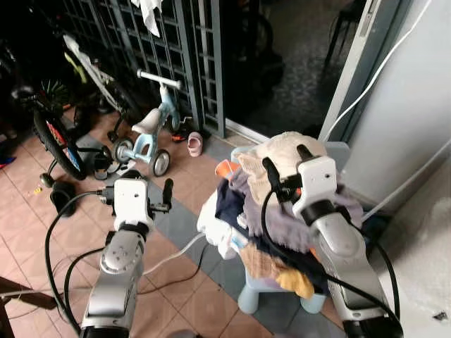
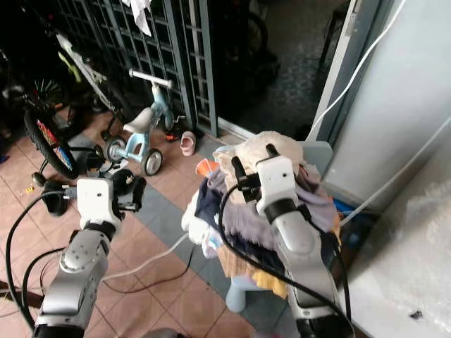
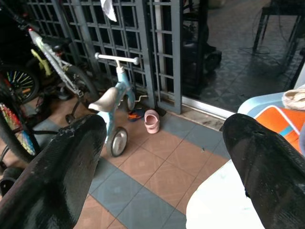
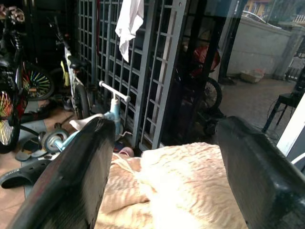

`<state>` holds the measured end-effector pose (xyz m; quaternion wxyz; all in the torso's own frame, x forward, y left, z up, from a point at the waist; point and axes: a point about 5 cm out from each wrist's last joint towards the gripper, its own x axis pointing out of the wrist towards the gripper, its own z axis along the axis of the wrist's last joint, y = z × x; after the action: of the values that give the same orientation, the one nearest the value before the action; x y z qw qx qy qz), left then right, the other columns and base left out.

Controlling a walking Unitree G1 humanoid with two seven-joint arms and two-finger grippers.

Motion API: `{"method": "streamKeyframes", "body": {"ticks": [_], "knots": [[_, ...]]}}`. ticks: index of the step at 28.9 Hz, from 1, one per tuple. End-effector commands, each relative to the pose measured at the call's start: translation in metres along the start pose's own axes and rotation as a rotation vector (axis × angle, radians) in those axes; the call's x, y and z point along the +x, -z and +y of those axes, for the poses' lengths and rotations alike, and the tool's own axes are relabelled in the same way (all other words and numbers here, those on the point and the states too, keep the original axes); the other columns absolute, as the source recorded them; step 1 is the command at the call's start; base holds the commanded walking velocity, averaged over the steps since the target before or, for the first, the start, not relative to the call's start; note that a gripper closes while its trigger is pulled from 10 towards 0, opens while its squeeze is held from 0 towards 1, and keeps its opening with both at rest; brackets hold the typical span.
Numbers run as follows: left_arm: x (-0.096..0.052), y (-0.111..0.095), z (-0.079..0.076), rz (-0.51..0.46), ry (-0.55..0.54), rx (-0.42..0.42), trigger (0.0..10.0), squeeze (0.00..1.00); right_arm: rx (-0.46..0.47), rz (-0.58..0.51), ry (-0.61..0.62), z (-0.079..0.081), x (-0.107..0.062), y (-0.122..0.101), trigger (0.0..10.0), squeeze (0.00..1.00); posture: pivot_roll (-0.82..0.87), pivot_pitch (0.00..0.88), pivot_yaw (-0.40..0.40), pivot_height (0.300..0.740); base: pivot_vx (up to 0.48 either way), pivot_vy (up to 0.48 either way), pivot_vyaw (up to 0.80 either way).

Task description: Clothes washing

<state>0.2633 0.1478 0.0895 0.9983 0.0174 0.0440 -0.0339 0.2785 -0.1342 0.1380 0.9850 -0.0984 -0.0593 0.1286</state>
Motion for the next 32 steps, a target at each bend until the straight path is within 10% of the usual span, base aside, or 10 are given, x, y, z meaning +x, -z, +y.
{"method": "streamKeyframes", "body": {"ticks": [1, 5, 6, 7, 32], "knots": [[0.000, 0.000, -0.003, 0.004, -0.005, 0.004, 10.0, 0.00, -0.048, 0.028, 0.048, -0.008, 0.010, 0.003, 10.0, 0.00, -0.08, 0.000, 0.051, 0.740, 0.000, 0.000, 0.00], [-0.001, 0.000, -0.003, 0.003, -0.003, 0.010, 10.0, 0.00, -0.080, 0.098, 0.111, -0.018, 0.019, 0.011, 10.0, 0.00, -0.06, 0.000, 0.039, 0.740, 0.000, 0.000, 0.00], [-0.001, 0.000, -0.003, 0.004, -0.005, 0.010, 10.0, 0.00, -0.085, 0.136, 0.114, -0.019, 0.020, 0.016, 3.5, 0.00, -0.06, 0.000, 0.037, 0.740, 0.000, 0.000, 0.00], [-0.002, 0.000, -0.002, 0.005, -0.006, 0.010, 10.0, 0.00, -0.084, 0.171, 0.117, -0.020, 0.020, 0.021, 0.0, 0.00, -0.06, 0.000, 0.037, 0.740, 0.000, 0.000, 0.00], [-0.002, 0.006, -0.003, 0.050, 0.002, 0.024, 10.0, 0.00, 0.092, 0.619, 0.073, -0.007, -0.011, 0.085, 0.0, 0.00, -0.06, 0.000, 0.034, 0.740, 0.000, 0.000, 0.00]]}}
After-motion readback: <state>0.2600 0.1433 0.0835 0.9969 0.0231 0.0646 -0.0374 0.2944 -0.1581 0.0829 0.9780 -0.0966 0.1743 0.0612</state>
